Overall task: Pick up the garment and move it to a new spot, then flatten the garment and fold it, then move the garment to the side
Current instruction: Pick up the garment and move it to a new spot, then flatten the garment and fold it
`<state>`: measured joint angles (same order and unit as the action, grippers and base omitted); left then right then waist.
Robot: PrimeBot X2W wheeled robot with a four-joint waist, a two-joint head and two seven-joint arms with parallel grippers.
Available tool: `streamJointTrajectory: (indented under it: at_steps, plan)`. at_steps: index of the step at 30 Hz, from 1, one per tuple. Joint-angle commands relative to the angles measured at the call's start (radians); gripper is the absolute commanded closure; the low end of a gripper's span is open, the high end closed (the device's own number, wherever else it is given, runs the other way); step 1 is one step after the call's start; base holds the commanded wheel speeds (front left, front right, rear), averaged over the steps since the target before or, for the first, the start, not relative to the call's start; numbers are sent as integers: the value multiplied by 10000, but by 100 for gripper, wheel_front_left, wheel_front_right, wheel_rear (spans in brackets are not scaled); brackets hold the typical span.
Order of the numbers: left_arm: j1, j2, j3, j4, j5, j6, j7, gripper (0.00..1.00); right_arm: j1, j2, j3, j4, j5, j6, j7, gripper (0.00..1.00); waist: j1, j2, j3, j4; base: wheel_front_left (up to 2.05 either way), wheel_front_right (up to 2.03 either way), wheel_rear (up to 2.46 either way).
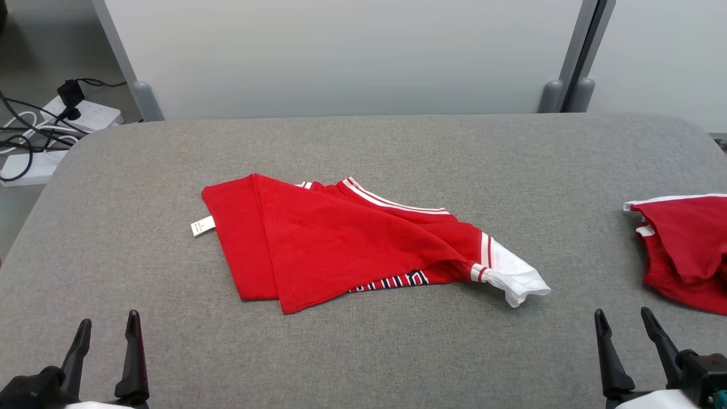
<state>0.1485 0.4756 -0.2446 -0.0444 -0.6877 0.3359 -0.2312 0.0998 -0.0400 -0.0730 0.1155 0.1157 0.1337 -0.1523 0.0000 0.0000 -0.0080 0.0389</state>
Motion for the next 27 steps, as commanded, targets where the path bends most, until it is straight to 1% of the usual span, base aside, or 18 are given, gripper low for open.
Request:
streamJointTrajectory:
  at_steps: [1,9,19,24,27]
  plan:
    - [-313,225,485,-319,-23,38,-146,0,-159,-129,189,-307,56,-30,45,0,0,0,-47,-31,0,0,0]
    - [-238,249,445,-609,44,178,-73,0,-133,-107,238,-377,116,-30,102,0,0,0,-127,-49,0,0,0]
    - [-433,170,149,-886,141,267,138,0,-201,-104,319,-343,184,-30,124,0,0,0,-132,-71,0,0,0]
    - [-690,131,-295,-1055,81,107,674,0,-373,-104,639,-392,-84,-30,175,0,0,0,-40,-95,0,0,0]
    - [-1024,54,-820,-1058,-67,-160,1367,0,-574,-174,1014,-381,-305,-30,264,0,0,0,74,-81,0,0,0]
